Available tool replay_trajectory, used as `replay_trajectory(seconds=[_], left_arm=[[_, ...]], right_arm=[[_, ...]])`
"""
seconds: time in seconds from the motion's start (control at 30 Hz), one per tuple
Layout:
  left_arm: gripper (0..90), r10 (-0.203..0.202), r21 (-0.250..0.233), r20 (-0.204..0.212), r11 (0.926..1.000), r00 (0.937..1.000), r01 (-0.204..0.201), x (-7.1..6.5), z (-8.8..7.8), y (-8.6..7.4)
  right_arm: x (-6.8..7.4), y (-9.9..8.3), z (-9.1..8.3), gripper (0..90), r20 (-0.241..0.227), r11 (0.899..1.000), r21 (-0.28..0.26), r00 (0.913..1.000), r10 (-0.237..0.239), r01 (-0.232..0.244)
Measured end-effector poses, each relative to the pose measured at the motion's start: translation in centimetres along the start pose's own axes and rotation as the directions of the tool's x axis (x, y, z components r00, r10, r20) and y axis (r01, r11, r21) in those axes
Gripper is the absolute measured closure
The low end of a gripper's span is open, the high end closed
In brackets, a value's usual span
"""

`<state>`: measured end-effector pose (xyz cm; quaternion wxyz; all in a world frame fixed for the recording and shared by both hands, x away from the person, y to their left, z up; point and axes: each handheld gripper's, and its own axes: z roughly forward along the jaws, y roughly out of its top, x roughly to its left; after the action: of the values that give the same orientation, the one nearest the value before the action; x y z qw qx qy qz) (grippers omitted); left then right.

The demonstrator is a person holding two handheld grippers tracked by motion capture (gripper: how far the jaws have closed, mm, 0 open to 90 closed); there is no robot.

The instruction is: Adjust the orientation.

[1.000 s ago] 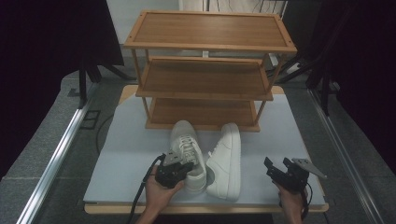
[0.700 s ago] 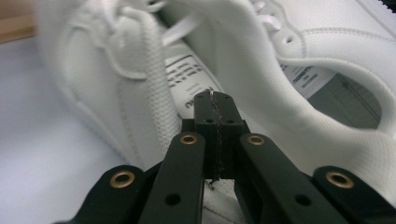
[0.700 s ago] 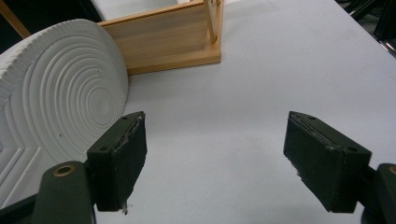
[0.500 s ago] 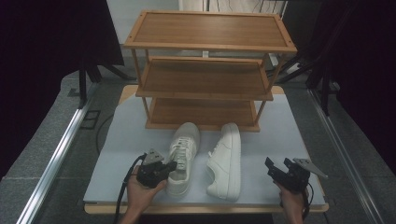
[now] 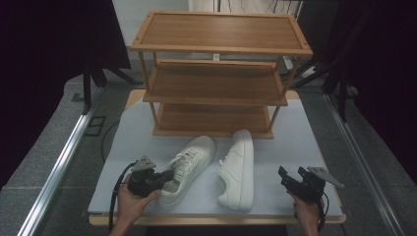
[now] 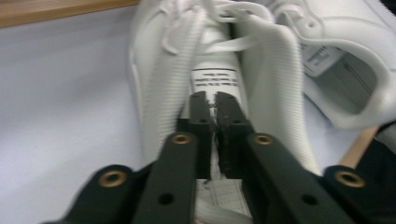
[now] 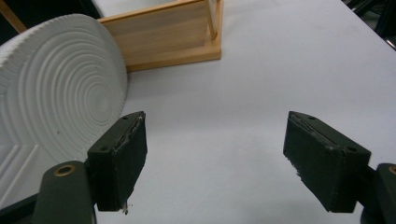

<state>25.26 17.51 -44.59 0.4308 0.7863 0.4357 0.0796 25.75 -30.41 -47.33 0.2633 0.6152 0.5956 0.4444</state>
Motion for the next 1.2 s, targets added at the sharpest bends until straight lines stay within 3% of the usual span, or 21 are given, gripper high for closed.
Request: replay_trajectory(seconds=[0.17,0.2,0.47,0.6,0.7,0.77,0.8,0.83,0.87,0.9,0.93,0.97,1.1,1.17,1.2], left_arm=[[77.1,0.012,-0.057,0.023,0.9983,0.9997,-0.010,-0.3,-0.6,0.8],[73.0,0.009,-0.072,0.044,0.9974,0.9990,-0.006,-0.4,-0.8,1.3],[60.7,0.016,-0.111,0.089,0.9938,0.9959,-0.006,-1.1,-0.6,2.3],[53.2,0.014,-0.132,0.058,0.9912,0.9982,-0.006,-1.1,-0.5,2.6],[50.8,-0.005,-0.178,0.066,0.9839,0.9978,0.017,-0.8,-0.6,2.0],[46.6,0.013,-0.187,0.055,0.9823,0.9984,-0.002,-0.9,-0.8,1.7],[46.6,0.023,-0.190,0.044,0.9817,0.9987,-0.015,-1.0,-0.9,1.6],[42.4,0.026,-0.191,0.036,0.9815,0.9990,-0.019,-1.1,-1.0,1.6],[42.4,0.026,-0.193,0.038,0.9810,0.9989,-0.018,-1.1,-1.2,1.5],[41.1,0.028,-0.200,0.046,0.9797,0.9985,-0.018,-1.1,-1.4,1.5],[39.9,0.031,-0.206,0.053,0.9785,0.9981,-0.019,-1.2,-1.6,1.5],[39.9,0.032,-0.213,0.055,0.9769,0.9980,-0.019,-1.2,-1.8,1.6],[39.0,0.017,-0.243,0.067,0.9700,0.9976,0.000,-1.0,-2.5,1.5],[38.9,0.008,-0.255,0.066,0.9669,0.9978,0.009,-1.0,-2.7,1.4],[38.9,0.003,-0.259,0.068,0.9658,0.9977,0.015,-0.9,-2.8,1.3]], right_arm=[[0.3,0.1,-0.2,22.4,-0.028,1.000,-0.018,0.9996,-0.008,0.008],[0.4,0.2,-0.3,22.8,-0.038,1.000,-0.027,0.9992,-0.014,0.013],[0.8,0.3,-0.5,23.3,-0.063,0.999,-0.029,0.9975,-0.032,0.030],[1.6,0.8,-1.0,23.3,-0.091,0.997,-0.052,0.9939,-0.062,0.057],[2.5,1.1,-1.6,23.4,-0.110,0.994,-0.063,0.9890,-0.098,0.092],[3.7,1.6,-2.2,23.7,-0.127,0.987,-0.076,0.9801,-0.152,0.143],[3.7,1.6,-2.2,23.7,-0.127,0.987,-0.076,0.9801,-0.152,0.143],[4.9,2.1,-2.6,26.5,-0.152,0.978,-0.079,0.9671,-0.204,0.194],[4.9,2.1,-2.6,26.5,-0.152,0.978,-0.079,0.9671,-0.204,0.194],[5.6,2.2,-2.7,29.1,-0.171,0.971,-0.081,0.9566,-0.236,0.225],[7.0,2.4,-3.1,32.5,-0.207,0.957,-0.082,0.9346,-0.290,0.278],[7.0,2.4,-3.1,32.5,-0.207,0.957,-0.082,0.9346,-0.290,0.278],[9.7,2.1,-3.8,42.4,-0.310,0.934,-0.087,0.8814,-0.357,0.347],[11.1,1.7,-4.0,46.9,-0.388,0.929,-0.084,0.8466,-0.365,0.361],[12.1,1.5,-4.1,52.6,-0.415,0.921,-0.088,0.8271,-0.380,0.379]])
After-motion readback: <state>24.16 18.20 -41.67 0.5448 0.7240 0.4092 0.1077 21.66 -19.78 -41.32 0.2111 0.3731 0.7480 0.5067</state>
